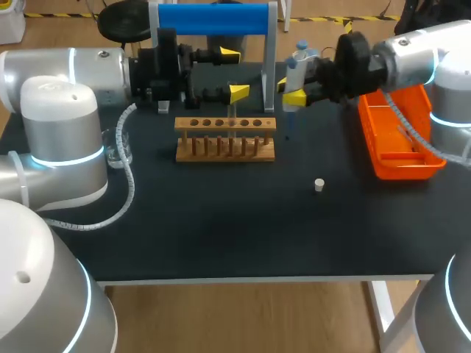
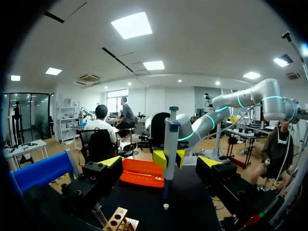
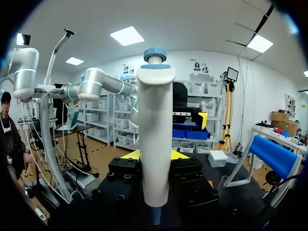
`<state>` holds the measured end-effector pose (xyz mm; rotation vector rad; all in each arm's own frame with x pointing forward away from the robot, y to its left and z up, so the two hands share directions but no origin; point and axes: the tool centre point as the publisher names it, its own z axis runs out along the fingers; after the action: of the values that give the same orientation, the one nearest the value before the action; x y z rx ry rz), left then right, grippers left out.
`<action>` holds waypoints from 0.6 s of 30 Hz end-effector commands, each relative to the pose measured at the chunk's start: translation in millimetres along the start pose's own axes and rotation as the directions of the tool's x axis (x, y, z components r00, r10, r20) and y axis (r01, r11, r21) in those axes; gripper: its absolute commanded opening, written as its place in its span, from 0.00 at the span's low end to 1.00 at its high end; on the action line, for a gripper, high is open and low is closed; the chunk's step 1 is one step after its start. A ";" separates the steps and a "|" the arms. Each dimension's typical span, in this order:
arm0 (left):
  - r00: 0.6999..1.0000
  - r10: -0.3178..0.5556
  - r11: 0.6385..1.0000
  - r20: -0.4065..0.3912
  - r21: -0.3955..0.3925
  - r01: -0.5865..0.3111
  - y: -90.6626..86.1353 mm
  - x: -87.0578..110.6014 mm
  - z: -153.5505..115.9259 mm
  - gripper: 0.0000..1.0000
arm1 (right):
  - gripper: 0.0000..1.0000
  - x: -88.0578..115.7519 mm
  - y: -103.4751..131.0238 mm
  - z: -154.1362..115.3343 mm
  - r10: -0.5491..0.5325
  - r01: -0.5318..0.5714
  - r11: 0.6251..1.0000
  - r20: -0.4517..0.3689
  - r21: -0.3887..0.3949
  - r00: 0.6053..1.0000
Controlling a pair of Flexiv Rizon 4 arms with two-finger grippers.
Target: Invert the test tube, pick up the pipette, mount the tip to pipette, aspirate from beaker and dispense into the tube, eject the tip, return the pipette, and cap with the stopper.
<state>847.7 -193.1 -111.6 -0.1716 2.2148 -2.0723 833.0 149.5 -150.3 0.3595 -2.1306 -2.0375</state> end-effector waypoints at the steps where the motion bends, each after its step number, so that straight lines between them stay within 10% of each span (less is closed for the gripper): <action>1: 1.000 0.000 1.000 -0.001 0.001 0.000 0.3 -0.1 -0.4 1.00 | 0.00 -9.3 -4.1 14.4 -0.005 0.005 1.000 0.002 -0.004 1.000; 18: 1.000 0.000 1.000 -0.001 0.001 0.000 0.3 -0.1 -0.4 1.00 | 0.00 -26.2 -1.7 45.3 -0.039 0.039 0.999 0.039 -0.010 0.998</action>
<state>847.7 -193.1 -111.6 -0.1716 2.2148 -2.0723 845.6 195.7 -153.8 0.3676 -2.1472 -2.0904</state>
